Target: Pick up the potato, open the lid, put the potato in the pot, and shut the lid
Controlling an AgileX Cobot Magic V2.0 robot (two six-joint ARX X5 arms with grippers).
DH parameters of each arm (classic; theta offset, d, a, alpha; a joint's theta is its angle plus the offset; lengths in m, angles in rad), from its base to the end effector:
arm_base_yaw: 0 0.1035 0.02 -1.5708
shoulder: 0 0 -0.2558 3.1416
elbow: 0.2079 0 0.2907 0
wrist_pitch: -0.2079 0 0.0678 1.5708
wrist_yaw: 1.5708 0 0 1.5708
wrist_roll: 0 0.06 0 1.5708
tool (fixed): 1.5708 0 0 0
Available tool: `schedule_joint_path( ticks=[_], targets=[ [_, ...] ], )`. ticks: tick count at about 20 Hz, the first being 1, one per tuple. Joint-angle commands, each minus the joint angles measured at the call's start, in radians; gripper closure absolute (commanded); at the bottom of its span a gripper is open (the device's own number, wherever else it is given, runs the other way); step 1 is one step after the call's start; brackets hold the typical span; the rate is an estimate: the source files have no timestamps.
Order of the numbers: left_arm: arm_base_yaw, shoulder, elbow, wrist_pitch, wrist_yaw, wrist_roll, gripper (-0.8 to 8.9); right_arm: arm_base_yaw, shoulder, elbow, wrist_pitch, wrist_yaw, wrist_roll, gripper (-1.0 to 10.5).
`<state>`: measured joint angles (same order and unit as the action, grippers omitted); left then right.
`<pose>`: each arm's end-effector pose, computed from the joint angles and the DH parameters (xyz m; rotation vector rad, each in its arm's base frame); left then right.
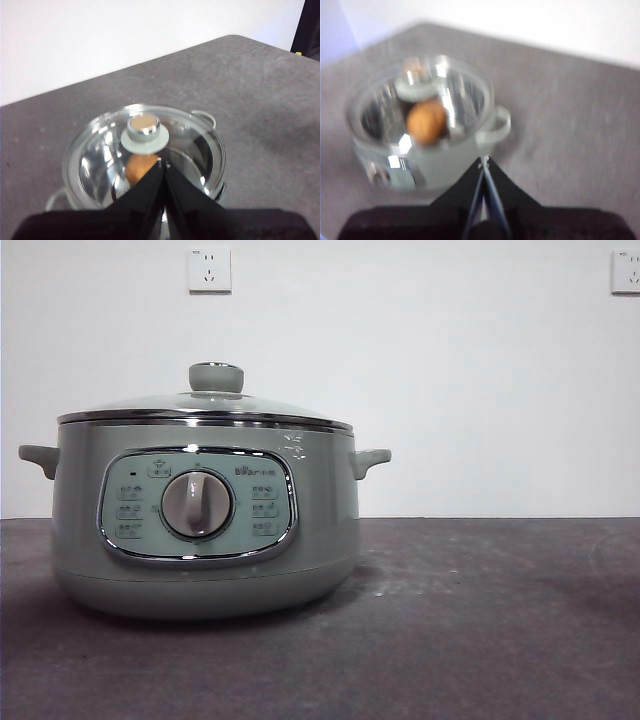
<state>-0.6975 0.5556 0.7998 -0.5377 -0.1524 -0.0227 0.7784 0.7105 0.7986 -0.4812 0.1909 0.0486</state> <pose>0.1483 -0.1124 0.3286 0.1005 0.2768 -0.5379 0.1655 0.1472 0.3066 -0.1390 0.3666 0.5707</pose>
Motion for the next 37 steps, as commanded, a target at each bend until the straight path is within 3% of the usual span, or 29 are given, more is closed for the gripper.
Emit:
schedule_joint_path(
  ticks=[1,14,16,19,24,27,30,37],
  targets=[
    [-0.003,0.005,-0.016,-0.017,-0.003,-0.096,8.17,0.000,0.026,-0.032,-0.031,0.001,0.027,9.5],
    [-0.004,0.085,-0.016,-0.105,-0.003,-0.102,8.17,0.000,0.059,-0.031,-0.051,-0.002,0.033,9.5],
    [0.006,0.059,-0.015,-0.132,-0.025,0.027,8.17,0.000,0.059,-0.031,-0.051,-0.002,0.033,9.5],
    [0.098,-0.009,-0.016,-0.086,-0.024,0.154,8.17,0.000,0.059,-0.031,-0.051,-0.002,0.032,9.5],
    [0.394,-0.139,-0.043,0.071,0.113,0.158,8.17,0.000,0.059,-0.031,-0.051,-0.002,0.033,9.5],
    [0.517,-0.198,-0.110,0.122,0.158,0.158,8.17,0.000,0.059,-0.031,-0.051,-0.002,0.033,9.5],
    [0.580,-0.257,-0.231,0.144,0.165,0.158,8.17,0.000,0.059,-0.031,-0.051,-0.002,0.033,9.5],
    [0.620,-0.423,-0.575,0.298,0.164,0.155,8.17,0.000,0.059,-0.031,-0.051,-0.002,0.032,9.5]
  ],
)
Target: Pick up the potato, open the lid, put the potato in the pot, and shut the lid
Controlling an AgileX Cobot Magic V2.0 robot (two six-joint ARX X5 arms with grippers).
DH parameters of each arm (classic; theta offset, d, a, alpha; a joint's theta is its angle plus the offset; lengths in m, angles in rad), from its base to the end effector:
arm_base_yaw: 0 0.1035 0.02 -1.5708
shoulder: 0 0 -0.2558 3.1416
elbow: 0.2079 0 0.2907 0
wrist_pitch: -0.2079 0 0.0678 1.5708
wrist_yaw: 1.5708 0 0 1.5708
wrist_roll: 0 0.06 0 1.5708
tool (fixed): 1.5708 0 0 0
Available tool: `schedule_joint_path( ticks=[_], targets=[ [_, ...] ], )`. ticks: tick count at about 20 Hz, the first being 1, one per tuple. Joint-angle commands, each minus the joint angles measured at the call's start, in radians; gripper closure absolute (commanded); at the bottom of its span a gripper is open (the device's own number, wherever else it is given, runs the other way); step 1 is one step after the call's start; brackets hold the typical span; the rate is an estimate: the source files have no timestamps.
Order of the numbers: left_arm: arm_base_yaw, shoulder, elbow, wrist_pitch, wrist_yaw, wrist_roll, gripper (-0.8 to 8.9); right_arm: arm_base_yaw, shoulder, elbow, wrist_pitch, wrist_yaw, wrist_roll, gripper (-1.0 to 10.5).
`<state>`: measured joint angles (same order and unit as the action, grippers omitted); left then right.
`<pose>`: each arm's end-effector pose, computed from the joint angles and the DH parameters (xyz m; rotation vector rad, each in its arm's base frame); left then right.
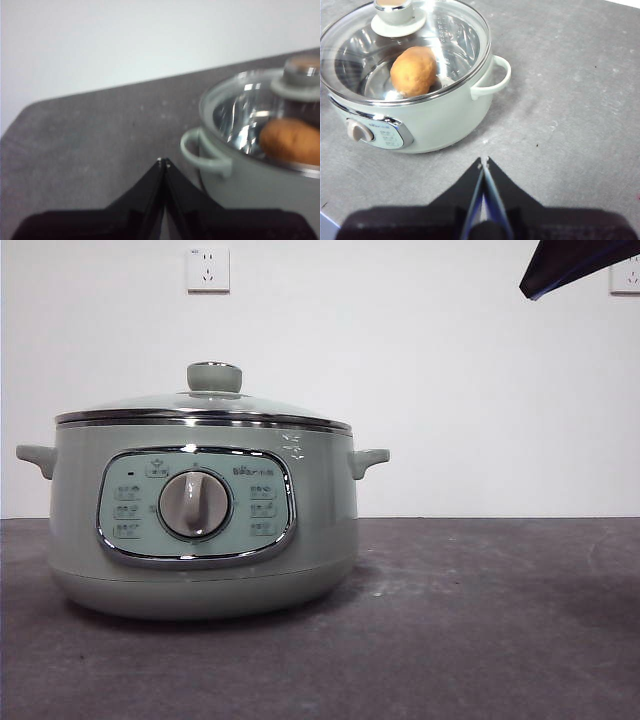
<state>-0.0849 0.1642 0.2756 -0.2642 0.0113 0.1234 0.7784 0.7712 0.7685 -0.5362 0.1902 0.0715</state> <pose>0.1693 -0.0151 0.2171 0.1287 0.1466 -0.1053 0.1717 0.1534 0.2760 -0.1864 0.5033 0.5553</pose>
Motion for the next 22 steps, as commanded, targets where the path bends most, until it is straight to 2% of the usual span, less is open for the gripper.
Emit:
schedule_joint_path(
  ticks=[1,6,9,14,22],
  targets=[
    [0.009,-0.061,-0.092,0.029,-0.004,0.009,8.17,0.000,-0.002,-0.001,0.004,-0.001,0.010,9.5],
    [0.009,-0.161,-0.220,0.031,-0.006,-0.001,8.17,0.000,-0.002,-0.001,0.004,-0.001,0.010,9.5],
    [0.009,-0.163,-0.263,0.052,-0.005,-0.029,8.17,0.000,-0.002,-0.001,0.004,-0.001,0.010,9.5],
    [0.008,-0.163,-0.264,0.059,-0.006,-0.071,8.17,0.000,-0.002,-0.001,0.004,-0.001,0.010,9.5],
    [0.008,-0.163,-0.264,0.060,-0.008,-0.071,8.17,0.000,-0.002,-0.001,0.004,-0.001,0.010,9.5]
  ],
)
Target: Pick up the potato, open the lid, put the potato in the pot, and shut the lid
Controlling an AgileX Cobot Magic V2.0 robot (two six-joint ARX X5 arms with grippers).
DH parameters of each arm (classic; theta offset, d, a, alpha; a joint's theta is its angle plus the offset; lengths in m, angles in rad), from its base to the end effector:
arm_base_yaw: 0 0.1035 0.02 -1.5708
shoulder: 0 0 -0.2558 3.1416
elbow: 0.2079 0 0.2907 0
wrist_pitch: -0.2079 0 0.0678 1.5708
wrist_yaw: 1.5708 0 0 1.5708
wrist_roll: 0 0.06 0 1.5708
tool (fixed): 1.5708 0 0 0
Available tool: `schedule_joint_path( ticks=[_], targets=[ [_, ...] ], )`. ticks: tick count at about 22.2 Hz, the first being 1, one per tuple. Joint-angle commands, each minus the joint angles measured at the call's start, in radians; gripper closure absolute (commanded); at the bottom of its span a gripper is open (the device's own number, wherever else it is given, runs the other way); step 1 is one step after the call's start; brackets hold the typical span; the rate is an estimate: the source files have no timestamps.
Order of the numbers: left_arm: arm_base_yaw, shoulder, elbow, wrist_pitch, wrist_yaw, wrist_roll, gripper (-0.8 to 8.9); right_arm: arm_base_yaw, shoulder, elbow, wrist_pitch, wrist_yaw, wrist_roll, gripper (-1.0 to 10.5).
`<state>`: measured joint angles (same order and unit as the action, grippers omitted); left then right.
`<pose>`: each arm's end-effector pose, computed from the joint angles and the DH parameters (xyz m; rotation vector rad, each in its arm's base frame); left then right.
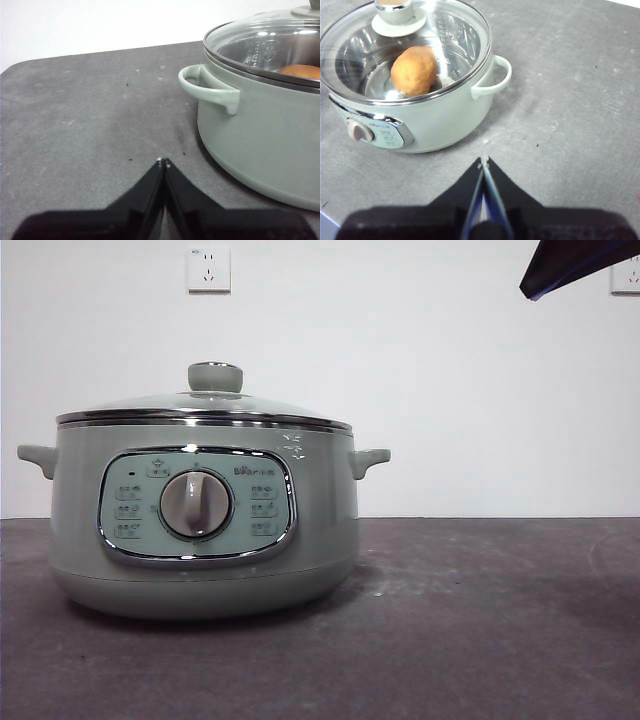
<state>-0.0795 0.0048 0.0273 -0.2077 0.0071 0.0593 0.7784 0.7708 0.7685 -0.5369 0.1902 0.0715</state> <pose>0.1723 -0.0142 0.1476 0.0658 0.1825 -0.0918 0.1716 0.1533 0.2760 -0.1865 0.5035 0.5553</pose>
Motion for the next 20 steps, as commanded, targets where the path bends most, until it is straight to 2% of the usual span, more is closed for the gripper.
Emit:
schedule_joint_path(
  ticks=[1,8,10,13,17,20],
  targets=[
    [0.002,-0.003,-0.016,0.003,-0.004,-0.006,8.16,0.000,-0.002,-0.001,0.005,-0.001,0.010,9.5],
    [0.002,-0.003,-0.016,0.003,-0.004,-0.006,8.16,-0.001,-0.032,-0.001,-0.013,-0.005,0.009,9.5],
    [0.002,-0.003,-0.016,0.003,-0.004,-0.007,8.17,-0.048,-0.097,-0.002,-0.048,0.000,-0.010,9.5],
    [0.002,-0.003,-0.016,0.003,-0.005,-0.006,8.16,-0.191,-0.211,-0.041,-0.039,-0.077,-0.029,9.5],
    [0.002,-0.003,-0.016,0.003,-0.005,-0.006,8.17,-0.442,-0.356,-0.159,0.044,-0.242,-0.140,9.5],
    [0.002,-0.003,-0.016,0.003,-0.005,-0.006,8.16,-0.598,-0.456,-0.282,0.125,-0.328,-0.153,9.5]
  ],
)
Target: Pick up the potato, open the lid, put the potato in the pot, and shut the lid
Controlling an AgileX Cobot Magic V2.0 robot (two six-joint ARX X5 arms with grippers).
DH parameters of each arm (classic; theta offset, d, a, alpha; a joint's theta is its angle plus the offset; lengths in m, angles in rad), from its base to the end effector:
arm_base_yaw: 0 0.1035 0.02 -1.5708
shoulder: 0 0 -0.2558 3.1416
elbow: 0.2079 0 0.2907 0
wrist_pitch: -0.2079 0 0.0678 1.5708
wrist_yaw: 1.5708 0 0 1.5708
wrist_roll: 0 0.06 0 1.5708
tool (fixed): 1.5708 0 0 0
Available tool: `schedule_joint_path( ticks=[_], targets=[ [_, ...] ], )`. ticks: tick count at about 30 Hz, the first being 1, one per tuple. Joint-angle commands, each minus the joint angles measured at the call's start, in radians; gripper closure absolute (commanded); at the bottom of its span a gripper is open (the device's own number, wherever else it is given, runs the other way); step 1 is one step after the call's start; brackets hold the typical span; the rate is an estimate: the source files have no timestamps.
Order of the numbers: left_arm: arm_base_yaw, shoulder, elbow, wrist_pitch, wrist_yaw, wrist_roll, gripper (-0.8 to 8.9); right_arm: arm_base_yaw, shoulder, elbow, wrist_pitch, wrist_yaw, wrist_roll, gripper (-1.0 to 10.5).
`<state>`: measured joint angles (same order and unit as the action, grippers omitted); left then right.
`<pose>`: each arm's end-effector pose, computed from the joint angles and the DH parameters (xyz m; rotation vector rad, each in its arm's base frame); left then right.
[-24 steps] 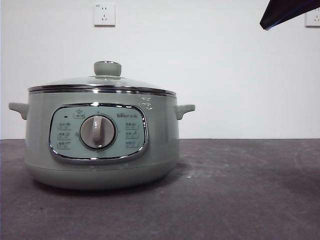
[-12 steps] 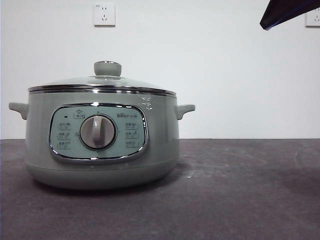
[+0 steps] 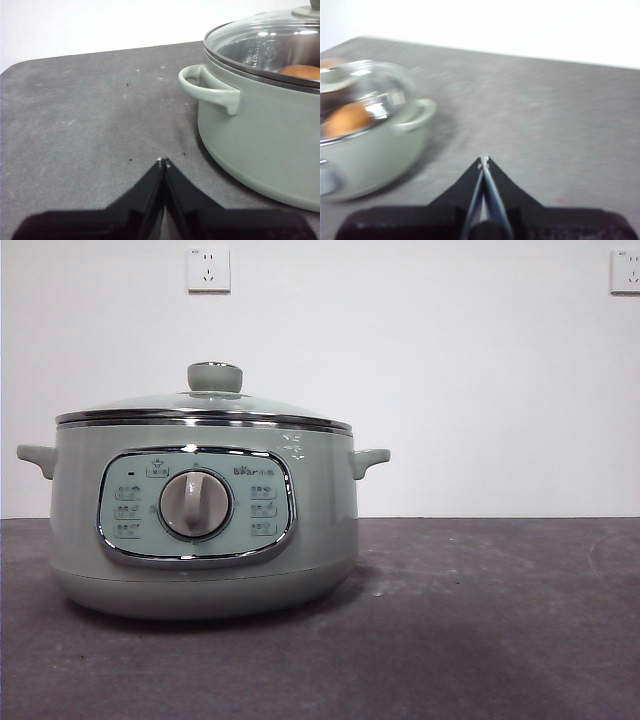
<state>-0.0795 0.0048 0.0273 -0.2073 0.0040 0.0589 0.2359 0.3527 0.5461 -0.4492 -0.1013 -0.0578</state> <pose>0.1723 -0.0140 0.1476 0.0657 0.1822 -0.0887 0.1647 0.0458 0.2732 -0.0742 0.2467 0.3427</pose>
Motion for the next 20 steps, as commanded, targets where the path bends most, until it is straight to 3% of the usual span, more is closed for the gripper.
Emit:
schedule_joint_path(
  ticks=[1,6,20],
  targets=[
    [0.002,-0.003,-0.016,0.003,-0.002,-0.006,8.17,-0.082,-0.061,-0.091,0.059,-0.057,-0.023,9.5],
    [0.002,-0.003,-0.016,0.003,-0.002,-0.006,8.16,-0.142,-0.171,-0.247,0.176,-0.084,-0.022,9.5],
    [0.002,-0.003,-0.016,0.003,-0.002,-0.006,8.17,-0.143,-0.352,-0.499,0.312,-0.084,-0.005,9.5]
  ],
)
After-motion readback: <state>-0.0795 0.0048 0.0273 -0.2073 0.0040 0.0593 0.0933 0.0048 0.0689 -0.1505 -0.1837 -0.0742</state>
